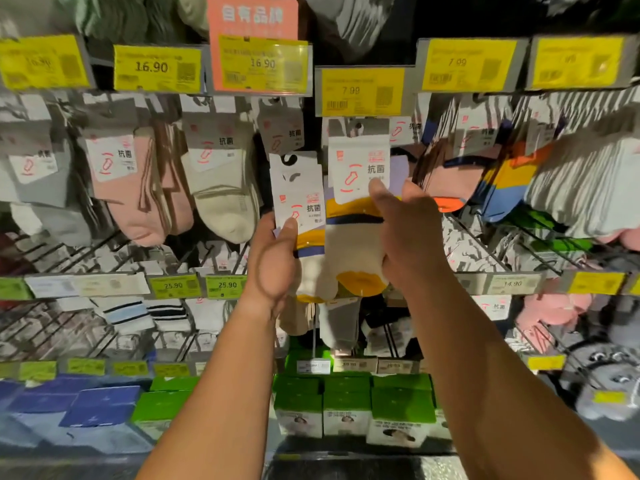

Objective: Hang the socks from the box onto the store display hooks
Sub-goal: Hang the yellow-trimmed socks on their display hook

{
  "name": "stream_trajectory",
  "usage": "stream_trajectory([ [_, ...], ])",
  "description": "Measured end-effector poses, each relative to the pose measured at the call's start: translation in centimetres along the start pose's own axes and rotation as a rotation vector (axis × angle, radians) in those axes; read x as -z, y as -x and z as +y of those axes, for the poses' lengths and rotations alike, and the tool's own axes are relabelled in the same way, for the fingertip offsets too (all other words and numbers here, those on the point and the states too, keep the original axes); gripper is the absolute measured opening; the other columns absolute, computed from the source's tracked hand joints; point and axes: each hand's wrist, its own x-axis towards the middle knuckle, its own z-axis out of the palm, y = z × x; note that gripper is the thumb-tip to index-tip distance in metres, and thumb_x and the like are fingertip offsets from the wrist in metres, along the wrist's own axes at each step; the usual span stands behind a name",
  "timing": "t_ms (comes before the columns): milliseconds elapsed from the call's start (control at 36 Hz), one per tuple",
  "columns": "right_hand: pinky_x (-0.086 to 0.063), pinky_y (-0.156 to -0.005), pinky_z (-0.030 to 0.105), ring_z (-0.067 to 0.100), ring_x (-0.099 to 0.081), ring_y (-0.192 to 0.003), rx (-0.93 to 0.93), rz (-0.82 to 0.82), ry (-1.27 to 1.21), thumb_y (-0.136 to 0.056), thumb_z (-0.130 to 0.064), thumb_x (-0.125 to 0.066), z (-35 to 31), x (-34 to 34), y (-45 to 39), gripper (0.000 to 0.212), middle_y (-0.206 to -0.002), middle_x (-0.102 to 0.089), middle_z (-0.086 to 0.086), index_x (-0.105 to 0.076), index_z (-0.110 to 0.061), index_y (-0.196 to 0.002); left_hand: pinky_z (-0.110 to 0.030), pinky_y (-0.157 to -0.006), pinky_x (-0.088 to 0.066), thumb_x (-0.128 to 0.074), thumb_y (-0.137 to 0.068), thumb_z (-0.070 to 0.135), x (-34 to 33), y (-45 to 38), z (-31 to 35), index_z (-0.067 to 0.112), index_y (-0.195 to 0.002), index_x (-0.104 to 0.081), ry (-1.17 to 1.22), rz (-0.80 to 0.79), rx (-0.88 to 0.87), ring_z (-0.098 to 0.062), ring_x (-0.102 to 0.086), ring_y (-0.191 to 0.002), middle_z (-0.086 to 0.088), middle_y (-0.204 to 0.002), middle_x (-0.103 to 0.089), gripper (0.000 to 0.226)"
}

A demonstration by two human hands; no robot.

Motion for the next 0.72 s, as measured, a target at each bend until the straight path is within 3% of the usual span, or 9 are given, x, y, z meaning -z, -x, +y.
stream_trajectory([
  [83,-0.027,-0.045,0.02,0.021,-0.039,-0.065,0.049,0.062,0.01,-0.09,-0.018,-0.067,-0.4,-0.4,-1.0,0.02,-0.067,-0.037,0.006,-0.056,-0.002,-0.093,-0.047,-0.108,-0.049,-0.045,-0.108,0.014,0.0,-0.5,-0.3,0.01,-0.136,-0.055,0.016,0.016,0.023,-0.02,-0.067,-0.117,-0.005,-0.126,-0.071,0.03],
  [111,-0.026,-0.044,0.02,0.025,-0.043,-0.063,-0.038,-0.074,0.069,-0.08,-0.009,-0.074,-1.5,-0.7,-0.9,0.021,-0.065,-0.039,0.006,-0.063,-0.002,-0.096,-0.046,-0.106,-0.05,-0.044,-0.108,0.014,0.0,-0.7,-0.4,0.01,-0.135,-0.055,0.022,0.02,0.027,-0.02,-0.068,-0.116,-0.006,-0.125,-0.071,0.03],
  [167,-0.032,-0.043,0.018,0.023,-0.052,-0.054,0.181,0.017,0.294,-0.07,-0.006,-0.08,-0.2,-1.5,-3.3,0.03,-0.062,-0.052,0.006,-0.07,0.001,-0.097,-0.045,-0.103,-0.052,-0.045,-0.108,0.013,0.1,-0.9,-0.5,0.009,-0.134,-0.057,0.028,0.029,0.031,-0.022,-0.068,-0.114,-0.007,-0.123,-0.072,0.029],
  [222,-0.042,-0.052,0.018,0.014,-0.057,-0.063,0.068,0.043,0.283,-0.088,-0.016,-0.066,-0.5,-2.3,-5.5,0.021,-0.074,-0.059,0.0,-0.066,-0.002,-0.104,-0.041,-0.099,-0.054,-0.045,-0.108,0.013,0.3,-1.2,-0.7,0.009,-0.132,-0.058,0.026,0.043,0.016,-0.023,-0.069,-0.113,-0.007,-0.122,-0.072,0.028],
  [333,-0.044,-0.086,0.036,0.034,-0.056,-0.117,0.002,-0.073,0.538,-0.097,-0.001,-0.045,-2.3,-2.9,-8.0,0.035,-0.123,-0.061,0.014,-0.055,-0.007,-0.129,-0.031,-0.092,-0.053,-0.047,-0.107,0.014,1.1,-1.6,-1.1,0.014,-0.129,-0.06,0.005,0.08,-0.007,-0.018,-0.069,-0.112,-0.004,-0.12,-0.072,0.025],
  [444,-0.044,-0.098,0.038,0.035,-0.051,-0.124,0.026,-0.052,0.615,-0.094,-0.005,-0.056,-1.1,-3.6,-9.4,0.052,-0.137,-0.05,0.021,-0.038,0.001,-0.143,-0.032,-0.091,-0.052,-0.047,-0.107,0.013,1.5,-1.9,-1.0,0.021,-0.116,-0.063,0.021,0.084,-0.022,-0.019,-0.069,-0.11,-0.003,-0.117,-0.073,0.02],
  [556,-0.04,-0.104,0.039,0.036,-0.047,-0.129,0.016,-0.091,0.61,-0.099,-0.001,-0.044,-0.3,-4.4,-10.0,0.043,-0.142,-0.047,0.023,-0.041,0.002,-0.142,-0.021,-0.085,-0.054,-0.046,-0.107,0.009,1.2,-1.7,-0.6,0.016,-0.122,-0.061,0.048,0.044,-0.011,-0.009,-0.071,-0.104,0.002,-0.115,-0.073,0.023],
  [611,-0.037,-0.105,0.04,0.037,-0.044,-0.132,0.046,-0.059,0.616,-0.1,0.001,-0.038,0.4,-4.6,-10.5,0.041,-0.145,-0.042,0.025,-0.041,0.002,-0.141,-0.029,-0.092,-0.054,-0.051,-0.103,0.014,0.9,-1.7,-0.5,0.015,-0.124,-0.062,0.057,0.033,-0.008,-0.015,-0.07,-0.11,-0.002,-0.118,-0.073,0.023],
  [722,-0.049,-0.081,0.037,0.035,-0.062,-0.101,0.141,0.211,0.402,-0.094,-0.014,-0.052,1.9,-4.1,-8.4,0.015,-0.101,-0.064,0.017,-0.063,-0.007,-0.1,-0.049,-0.106,-0.049,-0.058,-0.089,0.028,0.5,-1.8,-0.2,0.016,-0.121,-0.063,0.082,0.038,0.002,-0.027,-0.068,-0.115,-0.008,-0.121,-0.072,0.034],
])
